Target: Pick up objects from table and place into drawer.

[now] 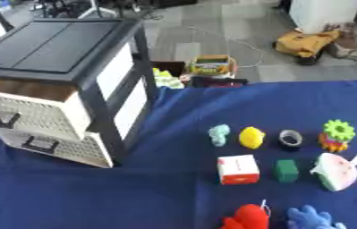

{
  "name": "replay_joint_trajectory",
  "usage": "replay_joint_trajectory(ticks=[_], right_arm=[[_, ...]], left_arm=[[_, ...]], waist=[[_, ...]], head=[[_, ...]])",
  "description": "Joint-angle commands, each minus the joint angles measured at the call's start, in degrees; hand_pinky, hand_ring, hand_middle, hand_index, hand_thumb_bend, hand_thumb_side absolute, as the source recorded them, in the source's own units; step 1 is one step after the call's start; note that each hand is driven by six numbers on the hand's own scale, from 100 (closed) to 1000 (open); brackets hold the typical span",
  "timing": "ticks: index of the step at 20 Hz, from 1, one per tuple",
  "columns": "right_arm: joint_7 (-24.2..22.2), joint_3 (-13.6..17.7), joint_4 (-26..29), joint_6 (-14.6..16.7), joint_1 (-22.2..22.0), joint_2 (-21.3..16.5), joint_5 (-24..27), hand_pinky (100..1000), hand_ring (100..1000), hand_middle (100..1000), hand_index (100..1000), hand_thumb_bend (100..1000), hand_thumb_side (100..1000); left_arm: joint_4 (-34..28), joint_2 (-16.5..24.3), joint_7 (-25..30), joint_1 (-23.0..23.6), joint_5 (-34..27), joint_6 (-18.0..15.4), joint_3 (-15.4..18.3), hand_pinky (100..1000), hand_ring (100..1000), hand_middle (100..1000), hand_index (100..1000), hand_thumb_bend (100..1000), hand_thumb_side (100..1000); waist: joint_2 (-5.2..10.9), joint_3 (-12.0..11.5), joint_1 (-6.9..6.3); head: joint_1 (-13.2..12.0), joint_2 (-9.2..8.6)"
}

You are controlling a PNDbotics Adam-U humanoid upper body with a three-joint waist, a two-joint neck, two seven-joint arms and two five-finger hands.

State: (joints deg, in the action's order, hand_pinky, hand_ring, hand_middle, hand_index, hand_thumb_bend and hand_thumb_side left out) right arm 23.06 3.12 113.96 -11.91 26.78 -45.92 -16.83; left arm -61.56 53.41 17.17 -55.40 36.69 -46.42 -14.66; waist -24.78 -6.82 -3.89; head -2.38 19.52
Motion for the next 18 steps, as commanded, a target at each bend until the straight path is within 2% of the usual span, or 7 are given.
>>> replay_joint_trajectory(ticks=[1,8,13,18], right_arm=[[0.0,0.6,0.6,0.4,0.8,-0.8,0.8,747,653,521,757,100,846],[0.2,0.8,0.6,0.4,0.8,-0.2,1.2,747,654,522,757,100,844],[0.4,0.9,0.6,0.5,0.8,0.5,1.5,747,655,522,757,100,840],[0.5,0.9,0.6,0.6,0.8,0.8,1.7,747,656,523,756,100,839]], left_arm=[[0.1,1.6,7.2,0.8,-1.5,-5.5,-0.1,100,100,100,717,607,1000],[-0.9,1.5,9.6,1.0,-4.3,-5.5,-0.1,100,100,100,714,576,1000],[-1.0,1.1,13.6,1.0,-8.4,-5.5,-0.1,100,100,100,714,540,1000],[-0.5,0.9,18.0,1.2,-11.6,-5.5,0.1,100,100,100,714,530,1000]], waist=[[1.12,-0.2,0.47],[1.83,0.4,1.11],[2.67,1.0,1.78],[3.03,1.3,2.19]], head=[[-2.5,-1.52],[-5.3,-3.91],[-4.2,-6.91],[-2.9,-7.56]])
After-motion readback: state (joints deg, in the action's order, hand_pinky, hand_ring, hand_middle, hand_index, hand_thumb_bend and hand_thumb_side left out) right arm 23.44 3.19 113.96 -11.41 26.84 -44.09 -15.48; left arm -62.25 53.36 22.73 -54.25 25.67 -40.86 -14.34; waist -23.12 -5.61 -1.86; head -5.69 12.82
